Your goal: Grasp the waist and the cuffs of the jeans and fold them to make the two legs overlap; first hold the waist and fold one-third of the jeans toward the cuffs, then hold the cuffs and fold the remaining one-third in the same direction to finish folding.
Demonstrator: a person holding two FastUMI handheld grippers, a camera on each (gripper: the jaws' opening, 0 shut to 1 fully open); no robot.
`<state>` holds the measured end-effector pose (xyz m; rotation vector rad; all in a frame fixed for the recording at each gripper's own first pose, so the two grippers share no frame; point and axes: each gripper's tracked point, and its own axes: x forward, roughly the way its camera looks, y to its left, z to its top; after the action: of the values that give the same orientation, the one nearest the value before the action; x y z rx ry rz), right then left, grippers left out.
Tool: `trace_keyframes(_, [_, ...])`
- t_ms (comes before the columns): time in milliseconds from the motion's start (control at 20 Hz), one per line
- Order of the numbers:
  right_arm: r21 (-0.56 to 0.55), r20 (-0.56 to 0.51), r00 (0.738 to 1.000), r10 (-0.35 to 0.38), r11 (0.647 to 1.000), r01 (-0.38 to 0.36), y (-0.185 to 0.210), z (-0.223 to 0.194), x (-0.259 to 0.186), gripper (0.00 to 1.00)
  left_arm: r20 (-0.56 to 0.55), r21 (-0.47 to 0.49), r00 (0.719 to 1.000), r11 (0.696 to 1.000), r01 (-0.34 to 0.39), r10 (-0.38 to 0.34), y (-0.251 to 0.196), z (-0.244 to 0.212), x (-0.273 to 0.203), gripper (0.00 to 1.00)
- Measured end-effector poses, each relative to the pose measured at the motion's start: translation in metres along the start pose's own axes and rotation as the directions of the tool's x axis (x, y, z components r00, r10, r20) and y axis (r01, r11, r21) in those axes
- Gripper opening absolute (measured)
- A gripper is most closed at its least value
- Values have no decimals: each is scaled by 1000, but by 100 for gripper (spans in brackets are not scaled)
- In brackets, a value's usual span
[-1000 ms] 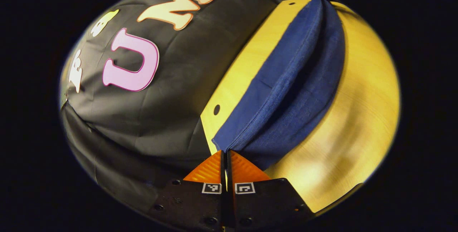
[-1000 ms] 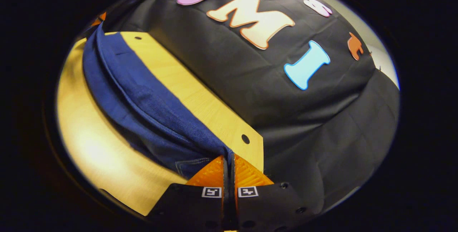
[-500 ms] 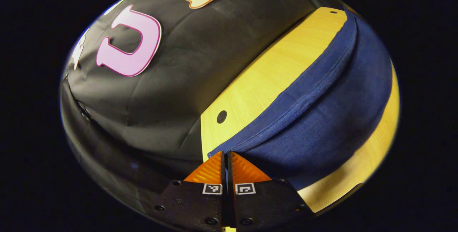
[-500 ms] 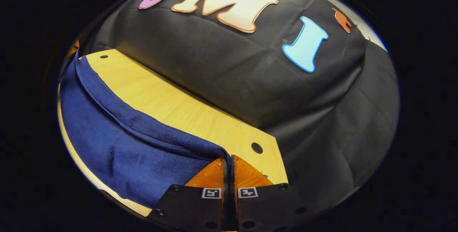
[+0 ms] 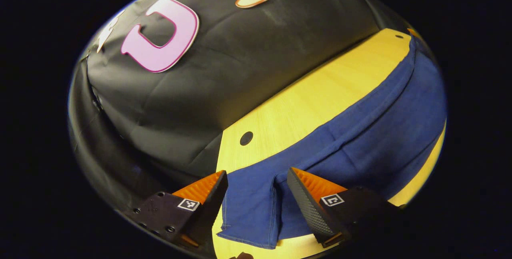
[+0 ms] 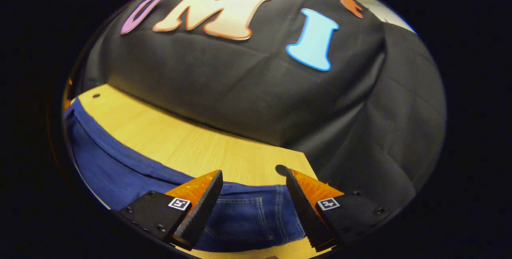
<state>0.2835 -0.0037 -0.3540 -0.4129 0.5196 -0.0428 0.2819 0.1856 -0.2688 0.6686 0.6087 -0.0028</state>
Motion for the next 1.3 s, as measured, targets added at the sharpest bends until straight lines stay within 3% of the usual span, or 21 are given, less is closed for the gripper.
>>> trace_keyframes(250, [176,-97,992,-76,980,92,-54,-42,-29,99,97,-141,995,990,22,-8,-3,21,-45,94])
trace_keyframes(550, [368,-248,962,-114,908,202,-89,-101,-30,100,203,-349,977,928,132,-63,-22,38,-93,94])
trace_keyframes(800, [463,-398,912,-101,836,295,-92,-154,-18,99,227,-480,969,855,196,-95,-33,43,-117,95])
trace_keyframes(950, [499,-502,864,-39,803,326,-80,-184,-15,99,226,-501,971,845,189,-84,-27,50,-119,94])
trace_keyframes(1100, [548,-499,867,-2,774,318,-78,-185,-12,100,214,-502,974,847,176,-76,-26,47,-122,95])
trace_keyframes(1300, [646,-457,882,117,725,238,-66,-177,-7,55,205,-518,975,836,180,-83,-31,45,-120,95])
